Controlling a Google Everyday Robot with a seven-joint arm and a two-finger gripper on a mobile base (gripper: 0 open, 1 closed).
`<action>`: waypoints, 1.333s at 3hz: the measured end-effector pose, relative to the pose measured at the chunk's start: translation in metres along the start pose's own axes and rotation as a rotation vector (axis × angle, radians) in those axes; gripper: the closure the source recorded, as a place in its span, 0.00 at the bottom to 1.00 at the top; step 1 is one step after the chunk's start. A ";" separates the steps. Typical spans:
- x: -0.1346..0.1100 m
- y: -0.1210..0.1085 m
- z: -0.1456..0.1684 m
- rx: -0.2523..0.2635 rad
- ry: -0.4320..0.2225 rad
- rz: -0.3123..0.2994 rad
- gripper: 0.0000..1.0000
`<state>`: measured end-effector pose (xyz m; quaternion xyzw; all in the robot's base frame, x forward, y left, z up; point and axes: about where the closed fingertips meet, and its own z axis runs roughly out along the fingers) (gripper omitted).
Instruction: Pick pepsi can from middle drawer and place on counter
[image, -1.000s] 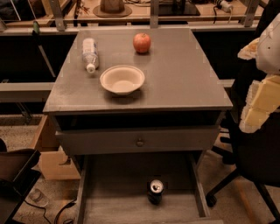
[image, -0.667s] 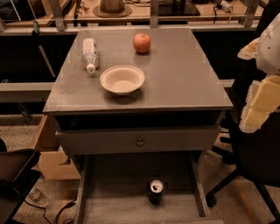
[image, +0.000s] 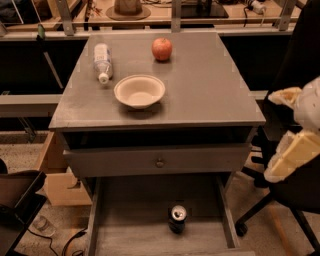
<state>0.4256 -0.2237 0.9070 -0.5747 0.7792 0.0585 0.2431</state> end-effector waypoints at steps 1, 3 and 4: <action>0.025 0.033 0.074 -0.055 -0.193 0.037 0.00; 0.036 0.062 0.145 -0.013 -0.628 0.080 0.00; 0.050 0.071 0.150 0.019 -0.667 -0.094 0.00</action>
Offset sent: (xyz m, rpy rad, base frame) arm -0.0644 0.0304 -0.1730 0.6780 -0.5888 0.3736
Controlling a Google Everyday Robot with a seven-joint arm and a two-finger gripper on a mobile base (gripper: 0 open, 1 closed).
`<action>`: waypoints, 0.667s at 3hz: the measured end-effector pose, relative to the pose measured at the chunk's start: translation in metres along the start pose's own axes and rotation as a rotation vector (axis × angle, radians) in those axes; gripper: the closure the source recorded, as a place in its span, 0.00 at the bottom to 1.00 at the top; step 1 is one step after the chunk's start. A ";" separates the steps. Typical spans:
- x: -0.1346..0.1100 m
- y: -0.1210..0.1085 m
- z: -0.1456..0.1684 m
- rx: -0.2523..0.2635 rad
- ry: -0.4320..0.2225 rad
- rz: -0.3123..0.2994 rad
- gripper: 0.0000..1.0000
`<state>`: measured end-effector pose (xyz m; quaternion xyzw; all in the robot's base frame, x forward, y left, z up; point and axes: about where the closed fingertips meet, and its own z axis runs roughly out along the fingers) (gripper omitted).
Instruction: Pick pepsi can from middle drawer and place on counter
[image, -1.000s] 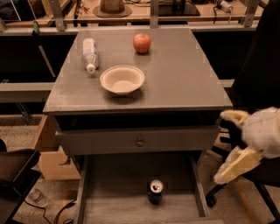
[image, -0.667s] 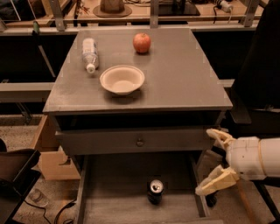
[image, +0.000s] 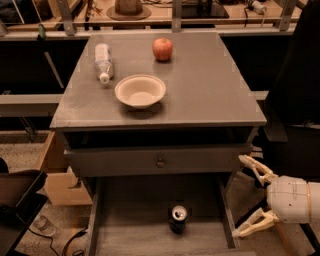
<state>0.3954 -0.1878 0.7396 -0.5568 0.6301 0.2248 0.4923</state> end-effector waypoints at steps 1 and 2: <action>0.002 0.002 0.002 -0.007 -0.003 -0.100 0.00; 0.006 0.002 0.013 -0.014 0.014 -0.085 0.00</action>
Offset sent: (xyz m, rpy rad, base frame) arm 0.0095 0.0124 -0.0204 -0.0619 -0.0360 0.0272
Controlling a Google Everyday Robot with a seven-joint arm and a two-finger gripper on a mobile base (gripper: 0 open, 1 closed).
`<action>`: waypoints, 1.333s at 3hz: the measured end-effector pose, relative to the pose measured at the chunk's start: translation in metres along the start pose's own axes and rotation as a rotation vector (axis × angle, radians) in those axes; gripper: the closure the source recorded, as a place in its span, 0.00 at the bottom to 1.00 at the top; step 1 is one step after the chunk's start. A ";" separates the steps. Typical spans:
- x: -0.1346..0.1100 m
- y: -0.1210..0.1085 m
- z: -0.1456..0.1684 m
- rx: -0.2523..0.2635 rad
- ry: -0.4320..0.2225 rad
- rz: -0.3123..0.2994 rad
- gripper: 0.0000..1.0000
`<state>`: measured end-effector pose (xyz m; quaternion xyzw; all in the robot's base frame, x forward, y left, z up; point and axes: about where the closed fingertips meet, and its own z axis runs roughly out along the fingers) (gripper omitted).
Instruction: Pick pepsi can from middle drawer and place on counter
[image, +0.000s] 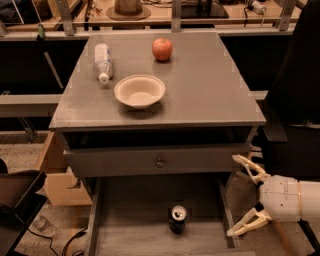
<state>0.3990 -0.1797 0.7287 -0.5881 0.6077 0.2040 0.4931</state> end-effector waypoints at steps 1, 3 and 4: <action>0.033 0.013 0.045 -0.037 0.002 0.064 0.00; 0.087 0.044 0.140 -0.092 -0.109 0.110 0.00; 0.111 0.057 0.175 -0.112 -0.162 0.114 0.00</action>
Offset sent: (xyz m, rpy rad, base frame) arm 0.0315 0.0933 -0.1702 0.1490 0.1299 0.0786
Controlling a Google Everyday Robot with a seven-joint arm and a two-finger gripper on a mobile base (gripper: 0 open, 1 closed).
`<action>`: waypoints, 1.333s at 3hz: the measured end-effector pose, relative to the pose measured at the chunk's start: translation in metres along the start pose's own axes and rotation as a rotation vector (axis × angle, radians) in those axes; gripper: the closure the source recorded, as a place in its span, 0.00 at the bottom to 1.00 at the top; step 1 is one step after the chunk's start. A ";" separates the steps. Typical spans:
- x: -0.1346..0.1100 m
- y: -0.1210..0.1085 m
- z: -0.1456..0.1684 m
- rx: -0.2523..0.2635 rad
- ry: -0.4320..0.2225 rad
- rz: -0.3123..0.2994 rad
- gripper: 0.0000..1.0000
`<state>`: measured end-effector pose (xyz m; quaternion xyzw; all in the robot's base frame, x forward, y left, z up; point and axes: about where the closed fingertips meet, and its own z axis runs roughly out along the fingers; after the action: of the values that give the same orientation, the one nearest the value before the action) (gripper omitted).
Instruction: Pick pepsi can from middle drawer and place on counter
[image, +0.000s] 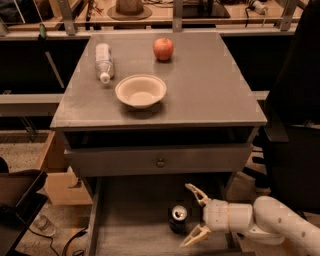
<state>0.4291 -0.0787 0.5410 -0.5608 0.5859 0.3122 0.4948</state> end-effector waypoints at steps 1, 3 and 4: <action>0.031 0.003 0.024 -0.022 -0.042 0.023 0.00; 0.079 0.002 0.051 -0.050 -0.091 0.094 0.00; 0.095 0.004 0.062 -0.057 -0.093 0.122 0.18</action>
Offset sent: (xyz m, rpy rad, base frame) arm 0.0236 0.0121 -0.0993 0.1098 0.0901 0.0292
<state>0.4508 -0.0536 0.4326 -0.5228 0.5860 0.3841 0.4855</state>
